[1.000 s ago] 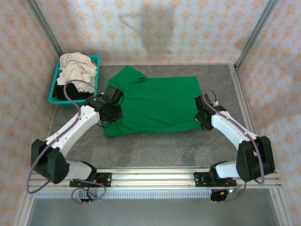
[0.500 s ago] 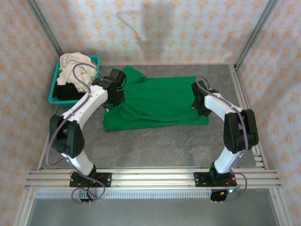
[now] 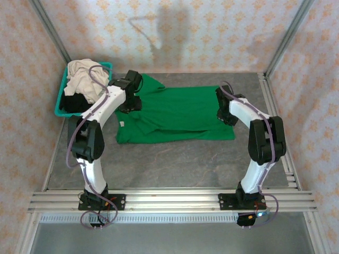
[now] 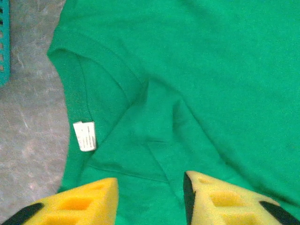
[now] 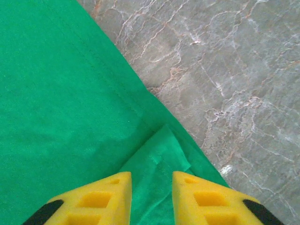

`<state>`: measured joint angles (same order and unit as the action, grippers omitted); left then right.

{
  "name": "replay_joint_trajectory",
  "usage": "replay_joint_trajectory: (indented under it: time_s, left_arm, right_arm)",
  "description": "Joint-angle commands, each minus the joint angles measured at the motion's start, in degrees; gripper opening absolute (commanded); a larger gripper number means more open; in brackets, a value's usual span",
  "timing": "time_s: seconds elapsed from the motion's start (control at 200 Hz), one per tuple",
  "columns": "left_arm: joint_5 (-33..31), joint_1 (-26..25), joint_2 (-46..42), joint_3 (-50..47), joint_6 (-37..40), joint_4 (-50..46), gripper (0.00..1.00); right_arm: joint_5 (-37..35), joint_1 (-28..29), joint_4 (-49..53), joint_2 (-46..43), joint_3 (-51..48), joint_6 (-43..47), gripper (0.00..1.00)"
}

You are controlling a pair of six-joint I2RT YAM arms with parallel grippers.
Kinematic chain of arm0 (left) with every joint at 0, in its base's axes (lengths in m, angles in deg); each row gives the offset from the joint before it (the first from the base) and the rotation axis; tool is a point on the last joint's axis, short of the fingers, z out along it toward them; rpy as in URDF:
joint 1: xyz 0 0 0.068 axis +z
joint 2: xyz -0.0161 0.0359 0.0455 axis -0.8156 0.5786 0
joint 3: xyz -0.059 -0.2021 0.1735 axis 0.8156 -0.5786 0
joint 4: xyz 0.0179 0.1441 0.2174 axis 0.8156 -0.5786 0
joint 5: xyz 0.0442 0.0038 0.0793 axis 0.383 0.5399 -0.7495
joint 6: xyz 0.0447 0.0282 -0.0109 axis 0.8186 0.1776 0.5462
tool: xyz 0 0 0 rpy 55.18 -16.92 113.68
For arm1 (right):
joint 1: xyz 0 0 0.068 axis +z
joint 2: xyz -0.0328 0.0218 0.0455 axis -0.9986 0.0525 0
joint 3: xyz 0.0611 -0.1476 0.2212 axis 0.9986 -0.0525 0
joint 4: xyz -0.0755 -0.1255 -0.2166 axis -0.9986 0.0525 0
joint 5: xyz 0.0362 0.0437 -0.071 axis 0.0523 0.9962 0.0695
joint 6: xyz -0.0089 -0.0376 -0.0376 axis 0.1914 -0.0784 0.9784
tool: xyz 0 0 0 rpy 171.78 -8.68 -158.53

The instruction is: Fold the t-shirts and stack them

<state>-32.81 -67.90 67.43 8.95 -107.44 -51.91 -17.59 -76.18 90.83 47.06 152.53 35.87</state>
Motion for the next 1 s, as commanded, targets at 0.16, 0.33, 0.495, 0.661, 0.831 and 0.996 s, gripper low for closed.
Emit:
replay_joint_trajectory:
  time_s: [0.16, 0.33, 0.495, 0.661, 0.831, 0.996]
  left_arm:
    - [-0.5, 3.2, -16.5, -15.3, -0.9, 1.6, 0.62]
    - [5.5, 3.2, -20.5, -33.6, -6.4, 10.7, 0.62]
    - [6.2, 3.2, -15.9, -36.6, -6.2, 14.5, 0.55]
    - [5.8, 3.3, -14.8, -36.0, -5.8, 15.5, 0.35]
    - [5.1, 4.2, -14.1, -35.8, -4.8, 14.8, 0.11]
    - [4.4, 6.2, -15.0, -35.5, -3.5, 13.4, 0.0]
  right_arm:
    - [4.3, 3.1, -0.7, -10.3, -8.0, 4.8, 0.55]
    - [7.8, 5.1, -4.3, -9.2, -12.5, 4.0, 0.56]
    - [9.3, 4.4, -5.1, -3.4, -9.9, 4.7, 0.52]
    - [9.2, 2.7, -4.1, 0.5, -6.8, 3.9, 0.47]
    - [9.7, 1.3, -4.0, 2.3, -5.0, 3.2, 0.43]
    - [8.2, 0.4, -2.2, 3.5, -2.4, 3.5, 0.42]
